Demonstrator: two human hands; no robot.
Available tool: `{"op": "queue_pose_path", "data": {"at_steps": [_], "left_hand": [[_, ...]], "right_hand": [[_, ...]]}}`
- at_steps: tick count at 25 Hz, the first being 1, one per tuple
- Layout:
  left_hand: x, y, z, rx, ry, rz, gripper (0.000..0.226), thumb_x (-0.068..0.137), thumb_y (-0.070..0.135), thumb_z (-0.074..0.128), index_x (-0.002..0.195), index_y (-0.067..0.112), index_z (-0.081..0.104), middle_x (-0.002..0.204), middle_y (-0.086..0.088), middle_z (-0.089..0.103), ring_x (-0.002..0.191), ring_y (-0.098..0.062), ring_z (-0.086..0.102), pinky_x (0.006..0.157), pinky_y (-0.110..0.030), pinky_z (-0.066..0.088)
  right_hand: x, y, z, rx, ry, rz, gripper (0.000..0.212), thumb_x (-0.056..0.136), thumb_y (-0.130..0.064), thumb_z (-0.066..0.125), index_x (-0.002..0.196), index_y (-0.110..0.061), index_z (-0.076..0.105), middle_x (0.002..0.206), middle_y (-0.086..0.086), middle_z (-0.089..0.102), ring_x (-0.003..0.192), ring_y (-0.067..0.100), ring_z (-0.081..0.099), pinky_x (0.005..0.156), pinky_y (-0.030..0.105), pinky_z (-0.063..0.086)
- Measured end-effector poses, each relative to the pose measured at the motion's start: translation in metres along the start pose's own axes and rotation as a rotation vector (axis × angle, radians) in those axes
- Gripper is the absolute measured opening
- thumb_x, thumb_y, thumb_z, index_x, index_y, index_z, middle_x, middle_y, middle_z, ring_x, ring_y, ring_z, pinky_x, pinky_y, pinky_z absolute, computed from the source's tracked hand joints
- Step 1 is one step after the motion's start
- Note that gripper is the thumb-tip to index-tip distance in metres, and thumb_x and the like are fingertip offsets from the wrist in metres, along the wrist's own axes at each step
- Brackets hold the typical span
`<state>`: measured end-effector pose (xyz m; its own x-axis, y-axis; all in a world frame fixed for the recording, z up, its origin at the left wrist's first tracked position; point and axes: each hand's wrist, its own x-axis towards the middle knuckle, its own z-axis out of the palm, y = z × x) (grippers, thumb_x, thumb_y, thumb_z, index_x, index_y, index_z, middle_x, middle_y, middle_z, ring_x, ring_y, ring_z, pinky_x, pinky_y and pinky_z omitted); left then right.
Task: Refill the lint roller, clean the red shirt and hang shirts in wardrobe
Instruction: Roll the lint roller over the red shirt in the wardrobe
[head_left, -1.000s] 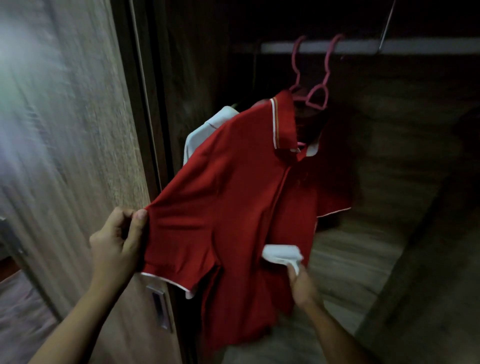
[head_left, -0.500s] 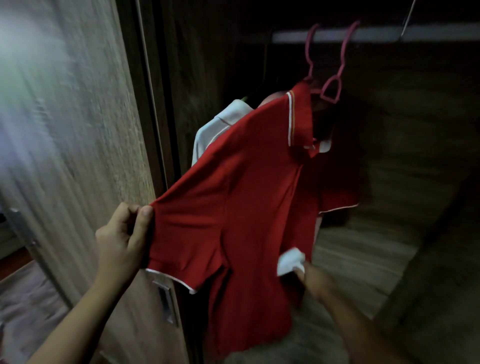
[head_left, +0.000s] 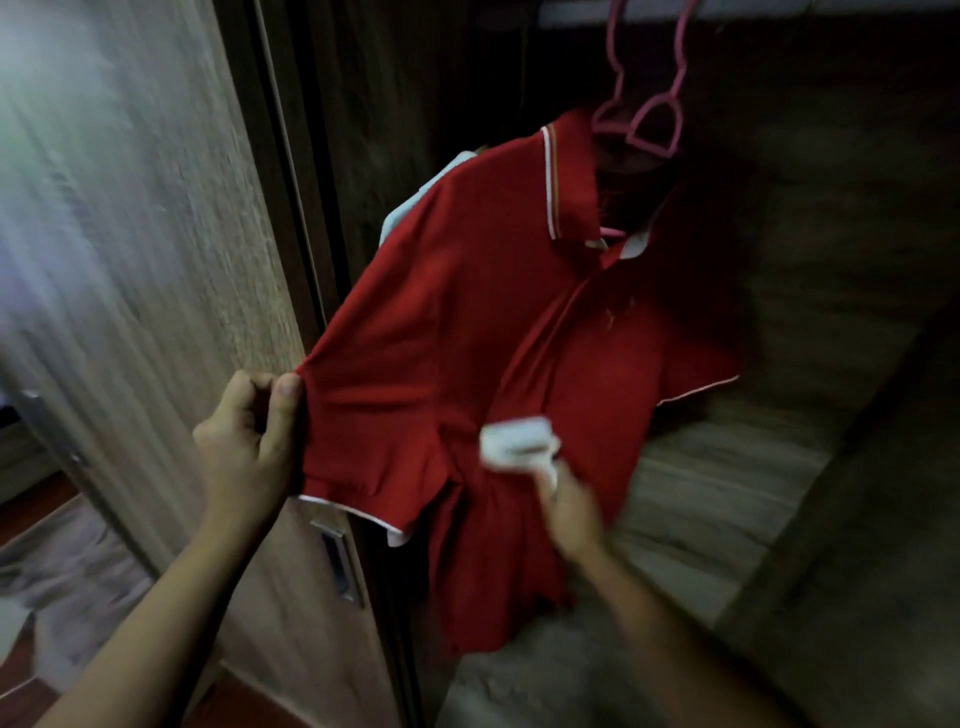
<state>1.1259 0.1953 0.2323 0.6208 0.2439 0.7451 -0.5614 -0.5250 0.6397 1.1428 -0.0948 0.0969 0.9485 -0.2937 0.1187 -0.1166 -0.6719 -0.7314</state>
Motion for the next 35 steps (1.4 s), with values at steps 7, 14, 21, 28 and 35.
{"op": "queue_pose_path", "data": {"at_steps": [7, 14, 21, 28, 35], "left_hand": [[0.005, -0.003, -0.003, 0.031, -0.027, 0.005, 0.027, 0.088, 0.047, 0.042, 0.068, 0.029, 0.044, 0.064, 0.017, 0.058, 0.053, 0.008, 0.048, 0.052, -0.012, 0.033], [0.002, 0.000, -0.002, 0.016, -0.015, 0.015, 0.027, 0.088, 0.044, 0.043, 0.071, 0.024, 0.045, 0.060, 0.015, 0.055, 0.052, 0.001, 0.046, 0.052, -0.012, 0.033], [0.005, 0.001, -0.005, 0.052, -0.045, 0.039, 0.027, 0.089, 0.040, 0.044, 0.074, 0.017, 0.045, 0.053, 0.009, 0.048, 0.052, 0.006, 0.047, 0.052, -0.009, 0.031], [0.004, -0.002, -0.003, 0.036, -0.034, 0.031, 0.029, 0.089, 0.042, 0.044, 0.073, 0.018, 0.046, 0.059, 0.018, 0.054, 0.052, 0.006, 0.046, 0.052, -0.011, 0.032], [0.006, -0.004, -0.005, 0.021, -0.057, 0.050, 0.026, 0.088, 0.042, 0.045, 0.072, 0.022, 0.046, 0.060, 0.015, 0.054, 0.052, 0.003, 0.047, 0.050, -0.012, 0.032]], "right_hand": [[-0.010, -0.031, -0.002, 0.210, 0.265, -0.137, 0.024, 0.096, -0.030, 0.043, 0.096, -0.008, 0.053, 0.071, 0.019, 0.067, 0.067, 0.040, 0.065, 0.050, 0.034, 0.034], [-0.025, -0.012, 0.071, -0.066, 0.006, 0.010, 0.041, 0.095, -0.042, 0.037, 0.115, -0.008, 0.049, 0.095, 0.026, 0.068, 0.086, 0.041, 0.066, 0.066, 0.042, 0.049], [-0.051, 0.016, 0.080, -0.239, -0.084, 0.177, 0.043, 0.097, -0.042, 0.034, 0.118, -0.010, 0.053, 0.107, 0.024, 0.066, 0.098, 0.041, 0.062, 0.079, 0.042, 0.048], [-0.034, 0.002, 0.081, 0.170, 0.130, -0.029, 0.044, 0.095, -0.045, 0.033, 0.101, -0.005, 0.051, 0.077, 0.025, 0.068, 0.071, 0.041, 0.066, 0.053, 0.037, 0.042], [-0.048, 0.033, 0.096, -0.256, -0.162, 0.157, 0.069, 0.089, -0.063, 0.020, 0.118, -0.010, 0.055, 0.103, 0.025, 0.067, 0.097, 0.039, 0.064, 0.080, 0.039, 0.050]]}}
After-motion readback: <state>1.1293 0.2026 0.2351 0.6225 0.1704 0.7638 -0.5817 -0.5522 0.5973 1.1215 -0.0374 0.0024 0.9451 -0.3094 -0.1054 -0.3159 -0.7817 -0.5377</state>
